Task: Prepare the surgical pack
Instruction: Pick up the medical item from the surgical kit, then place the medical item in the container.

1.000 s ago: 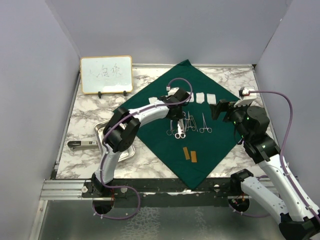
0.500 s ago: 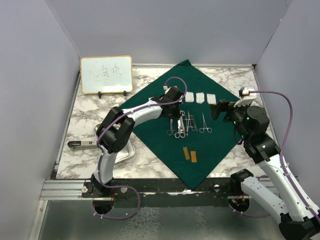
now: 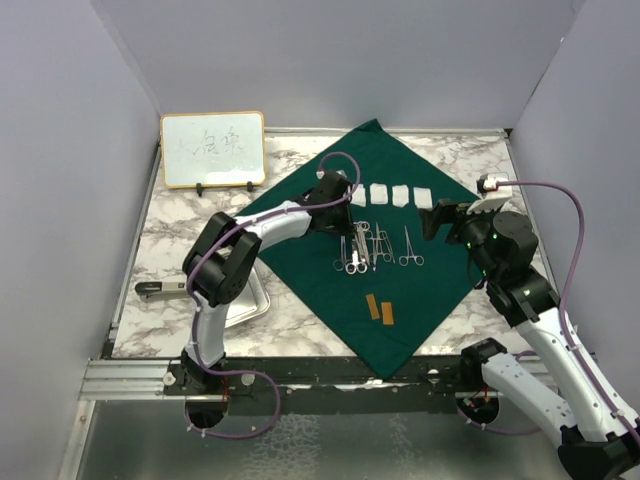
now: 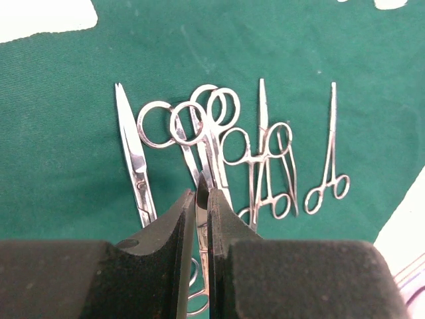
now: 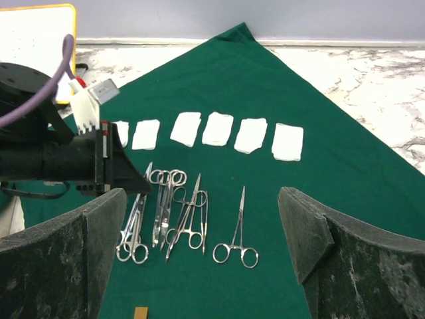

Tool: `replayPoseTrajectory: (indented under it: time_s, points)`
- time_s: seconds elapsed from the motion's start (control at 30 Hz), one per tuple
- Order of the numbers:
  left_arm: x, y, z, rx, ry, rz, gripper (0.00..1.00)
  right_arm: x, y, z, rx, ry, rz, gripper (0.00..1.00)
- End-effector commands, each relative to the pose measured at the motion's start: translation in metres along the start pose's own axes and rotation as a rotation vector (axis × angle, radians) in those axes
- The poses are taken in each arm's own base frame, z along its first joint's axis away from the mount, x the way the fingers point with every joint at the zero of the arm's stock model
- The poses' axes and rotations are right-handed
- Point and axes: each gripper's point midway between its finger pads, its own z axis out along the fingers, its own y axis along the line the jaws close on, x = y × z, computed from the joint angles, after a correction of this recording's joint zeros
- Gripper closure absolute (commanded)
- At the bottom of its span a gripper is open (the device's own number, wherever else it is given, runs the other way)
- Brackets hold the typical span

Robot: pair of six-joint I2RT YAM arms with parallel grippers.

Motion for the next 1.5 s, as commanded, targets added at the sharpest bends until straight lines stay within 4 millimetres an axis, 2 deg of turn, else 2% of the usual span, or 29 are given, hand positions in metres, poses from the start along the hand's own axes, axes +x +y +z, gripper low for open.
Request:
replayPoseTrajectory:
  time_s: [0.0, 0.2, 0.4, 0.53, 0.73, 0.87, 1.07, 1.27, 1.37, 1.47]
  points:
    - [-0.022, -0.020, -0.034, 0.086, -0.048, 0.016, 1.00, -0.001, 0.005, 0.002, -0.023, -0.014, 0.006, 0.00]
    - [-0.031, -0.008, -0.055, 0.084, -0.051, 0.005, 1.00, -0.001, 0.006, 0.003, -0.027, -0.012, 0.006, 0.00]
    - [-0.045, 0.011, -0.087, 0.044, -0.061, 0.028, 1.00, -0.002, 0.007, 0.003, -0.029, -0.011, 0.006, 0.00]
    - [-0.033, 0.048, -0.108, -0.053, -0.021, 0.034, 1.00, -0.003, 0.007, 0.002, -0.033, -0.012, 0.005, 0.00]
    - [-0.029, 0.110, -0.173, -0.186, -0.069, -0.021, 1.00, -0.006, 0.010, 0.001, -0.046, -0.018, 0.004, 0.00]
    - [-0.024, 0.143, -0.212, -0.278, -0.103, -0.040, 1.00, -0.005, 0.011, 0.002, -0.051, -0.016, 0.006, 0.00]
    - [-0.017, 0.197, -0.248, -0.454, -0.107, -0.094, 1.00, -0.004, 0.012, 0.002, -0.057, -0.014, 0.005, 0.00]
    - [-0.006, 0.225, -0.267, -0.588, -0.085, -0.136, 1.00, -0.003, 0.011, 0.002, -0.055, -0.014, 0.007, 0.00]
    - [0.004, 0.234, -0.261, -0.610, -0.062, -0.148, 1.00, -0.004, 0.012, 0.002, -0.057, -0.017, 0.007, 0.01]
    - [0.006, 0.240, -0.247, -0.607, -0.057, -0.158, 1.00, -0.005, 0.012, 0.002, -0.061, -0.022, 0.008, 0.00]
